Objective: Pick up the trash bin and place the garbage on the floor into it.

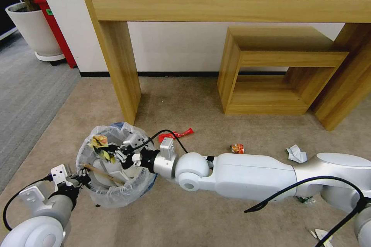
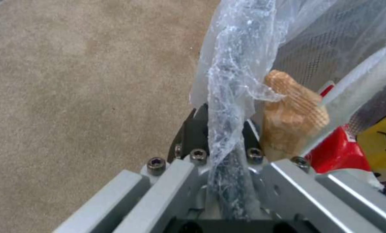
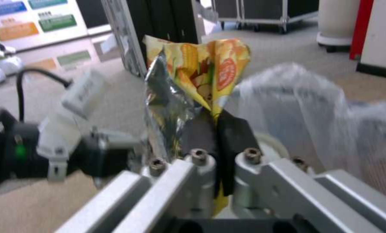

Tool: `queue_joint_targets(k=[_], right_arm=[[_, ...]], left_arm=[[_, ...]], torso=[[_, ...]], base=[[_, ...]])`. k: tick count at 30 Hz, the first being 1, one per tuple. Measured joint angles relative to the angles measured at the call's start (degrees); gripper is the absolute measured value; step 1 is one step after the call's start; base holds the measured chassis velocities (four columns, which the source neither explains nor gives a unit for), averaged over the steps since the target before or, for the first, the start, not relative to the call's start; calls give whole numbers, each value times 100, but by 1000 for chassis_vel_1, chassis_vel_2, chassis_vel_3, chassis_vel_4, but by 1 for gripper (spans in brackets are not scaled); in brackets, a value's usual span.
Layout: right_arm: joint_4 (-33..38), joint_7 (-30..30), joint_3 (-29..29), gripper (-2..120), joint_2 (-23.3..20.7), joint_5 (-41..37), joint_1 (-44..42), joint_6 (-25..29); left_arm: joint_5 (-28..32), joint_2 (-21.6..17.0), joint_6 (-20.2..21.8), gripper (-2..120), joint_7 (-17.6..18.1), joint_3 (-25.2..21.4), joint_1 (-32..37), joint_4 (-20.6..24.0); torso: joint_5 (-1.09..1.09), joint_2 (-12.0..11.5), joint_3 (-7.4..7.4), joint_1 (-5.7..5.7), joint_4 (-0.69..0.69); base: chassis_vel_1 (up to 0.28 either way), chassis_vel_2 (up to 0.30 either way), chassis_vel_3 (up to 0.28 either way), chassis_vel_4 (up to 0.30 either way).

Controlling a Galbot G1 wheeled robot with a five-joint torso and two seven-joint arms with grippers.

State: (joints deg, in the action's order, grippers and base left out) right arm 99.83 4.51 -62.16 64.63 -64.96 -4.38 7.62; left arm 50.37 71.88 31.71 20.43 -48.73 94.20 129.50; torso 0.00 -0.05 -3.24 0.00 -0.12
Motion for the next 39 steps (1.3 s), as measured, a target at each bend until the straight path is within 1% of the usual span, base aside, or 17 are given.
queue_joint_targets(k=[2,3,6,7,10,11,17,18,19,25,28,30,31,32,35,36,39], right_arm=[[-28,-36,-12,14,-13,49,-27,3],[-28,-36,-12,14,-13,49,-27,3],[-84,-56,-18,27,17,84,-64,18],[-84,-56,-18,27,17,84,-64,18],[-115,-82,-19,42,29,126,-94,43],[-115,-82,-19,42,29,126,-94,43],[-92,-127,15,66,-45,175,-121,84],[-83,-131,33,73,-71,183,-144,94],[-83,-131,33,73,-71,183,-144,94],[-112,-146,130,96,-94,220,-266,153],[-112,-111,265,99,-61,196,-341,183],[-94,-82,416,100,-51,167,-408,190],[-20,-9,772,100,-74,146,-540,208],[-20,-9,772,100,-74,146,-540,208],[158,107,1688,100,-208,139,-867,212],[158,107,1688,100,-208,139,-867,212],[430,210,2751,100,-423,176,-1300,169]], left_arm=[[1,-1,0,0,0,0,0,0],[1,-1,0,0,0,0,0,0],[5,-9,-5,0,0,-5,3,0],[5,-9,-5,0,0,-5,3,0],[17,-34,-10,0,0,-28,12,-13],[17,-34,-10,0,0,-28,12,-13],[29,-57,-15,0,0,-36,-14,-85],[27,-46,-15,0,0,-23,-19,-95],[27,-46,-15,0,0,-23,-19,-95],[11,-17,-15,0,0,0,-35,-140],[8,-17,-15,0,1,0,-35,-151],[7,-19,-15,0,1,-1,-35,-157],[7,-37,-15,0,1,-11,-35,-172],[7,-37,-15,0,1,-11,-35,-172],[6,-74,-15,0,2,-34,-35,-207],[6,-74,-15,0,2,-34,-35,-207],[-1,-84,-15,0,3,-36,-39,-239]], torso=[[0,0,0,0,0],[0,0,0,0,0],[0,0,0,0,0],[0,0,0,0,0],[0,0,0,0,0],[0,0,0,0,0],[0,0,0,0,0],[0,0,0,0,0],[0,0,0,0,0],[0,0,0,0,0],[0,0,0,0,0],[0,0,0,0,1],[0,0,0,0,1],[0,0,0,0,1],[0,0,0,0,1],[0,0,0,0,1],[1,0,0,0,1]], base=[[0,0,0,0],[0,0,0,0],[0,0,0,0],[0,0,0,0],[0,0,0,0],[0,0,0,0],[0,0,0,0],[0,0,0,0],[0,0,0,0],[0,0,0,0],[0,0,0,0],[0,0,0,0],[0,0,0,0],[0,0,0,0],[0,0,0,0],[0,0,0,0],[0,0,0,0]])
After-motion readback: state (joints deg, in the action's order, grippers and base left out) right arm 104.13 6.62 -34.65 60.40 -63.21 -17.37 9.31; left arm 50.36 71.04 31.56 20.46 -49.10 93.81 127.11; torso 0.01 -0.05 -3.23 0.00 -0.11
